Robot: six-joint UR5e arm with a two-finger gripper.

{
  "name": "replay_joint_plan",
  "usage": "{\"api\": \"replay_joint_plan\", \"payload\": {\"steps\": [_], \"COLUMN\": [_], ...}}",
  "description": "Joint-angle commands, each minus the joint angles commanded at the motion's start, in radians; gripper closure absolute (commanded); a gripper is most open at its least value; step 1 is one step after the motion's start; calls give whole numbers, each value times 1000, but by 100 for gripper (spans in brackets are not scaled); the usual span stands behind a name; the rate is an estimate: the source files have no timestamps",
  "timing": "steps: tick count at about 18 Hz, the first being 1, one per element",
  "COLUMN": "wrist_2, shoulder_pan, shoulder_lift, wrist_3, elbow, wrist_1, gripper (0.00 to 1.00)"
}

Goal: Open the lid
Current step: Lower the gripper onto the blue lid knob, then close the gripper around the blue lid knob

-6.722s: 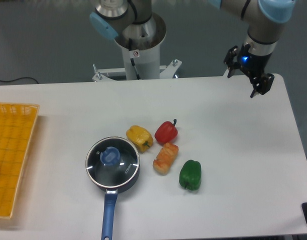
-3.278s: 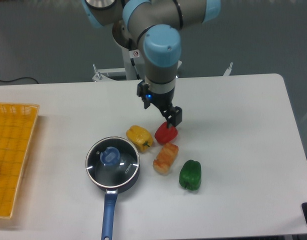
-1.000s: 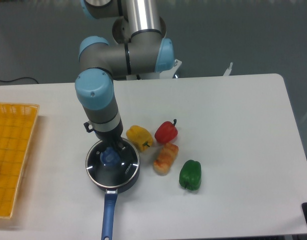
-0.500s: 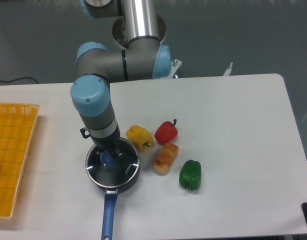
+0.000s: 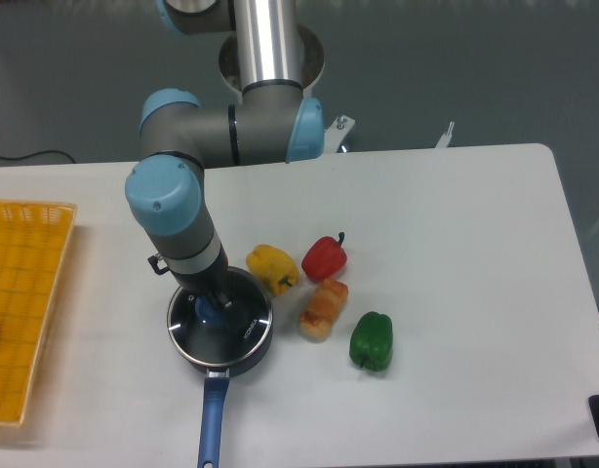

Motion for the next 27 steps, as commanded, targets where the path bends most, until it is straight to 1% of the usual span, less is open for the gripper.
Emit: {"api": "replay_joint_plan", "payload": {"steps": [13, 27], "wrist_2": [-2, -14], "shoulder_pan": [0, 11], "shoulder_lift": [-28, -26], "wrist_3": [5, 15], "elbow": [0, -15], "wrist_1": [0, 11], "gripper": [0, 0]}}
